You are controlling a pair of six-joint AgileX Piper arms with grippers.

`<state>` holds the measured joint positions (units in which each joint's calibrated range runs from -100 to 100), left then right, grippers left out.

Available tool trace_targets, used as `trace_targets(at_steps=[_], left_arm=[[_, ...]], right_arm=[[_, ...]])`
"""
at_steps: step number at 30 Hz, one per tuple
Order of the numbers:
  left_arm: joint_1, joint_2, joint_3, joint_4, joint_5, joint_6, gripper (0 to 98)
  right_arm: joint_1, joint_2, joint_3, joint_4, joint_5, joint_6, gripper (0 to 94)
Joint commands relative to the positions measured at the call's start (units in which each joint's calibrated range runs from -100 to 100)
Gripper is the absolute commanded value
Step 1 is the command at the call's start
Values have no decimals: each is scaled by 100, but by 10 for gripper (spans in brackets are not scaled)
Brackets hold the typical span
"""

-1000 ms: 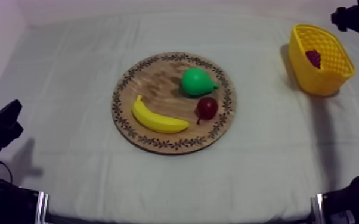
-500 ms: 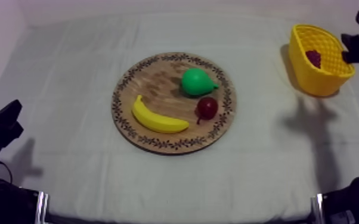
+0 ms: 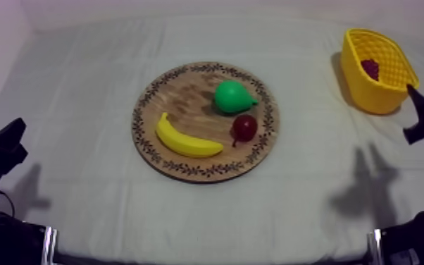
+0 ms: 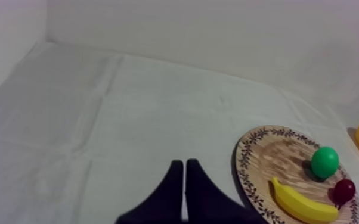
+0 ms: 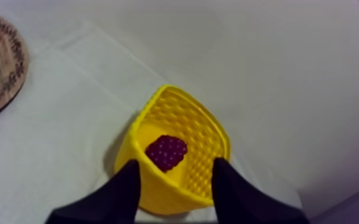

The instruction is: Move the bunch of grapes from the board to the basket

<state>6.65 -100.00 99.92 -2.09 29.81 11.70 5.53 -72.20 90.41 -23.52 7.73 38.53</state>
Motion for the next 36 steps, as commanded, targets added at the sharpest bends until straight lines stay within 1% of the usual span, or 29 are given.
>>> trace_targets(at_steps=[1,2,4,5,9,11,13,16,20,22,24,27,32,36], left_arm=[[-3,0,-3,2,1,0,1],[-3,0,-3,2,1,0,1],[-3,0,-3,2,1,0,1],[-3,0,-3,2,1,0,1],[-3,0,-3,2,1,-1,1],[-3,0,-3,2,1,0,1],[-3,0,-3,2,1,0,1],[-3,0,-3,2,1,0,1],[-3,0,-3,2,1,0,1],[-3,0,-3,2,1,0,1],[-3,0,-3,2,1,0,1],[-3,0,-3,2,1,0,1],[-3,0,-3,2,1,0,1],[-3,0,-3,2,1,0,1]], right_arm=[[5,-515,396,134,138,4,334],[12,-637,508,333,240,-159,323],[16,-870,724,921,436,-660,289],[15,-990,788,1077,598,-798,271],[-2,-1400,906,1409,1226,-1251,172],[-22,-1589,927,1556,1518,-1598,97],[-62,-1797,938,1767,1889,-2031,50],[-147,-2055,944,2041,2297,-2616,21],[-224,-2270,947,2165,2550,-3048,9],[-250,-2309,947,2187,2599,-3166,8],[-264,-2328,947,2198,2623,-3204,7],[-273,-2341,947,2205,2641,-3057,37],[-277,-2346,947,2207,2652,-2677,12],[-278,-2347,947,2208,2654,-2582,7]])
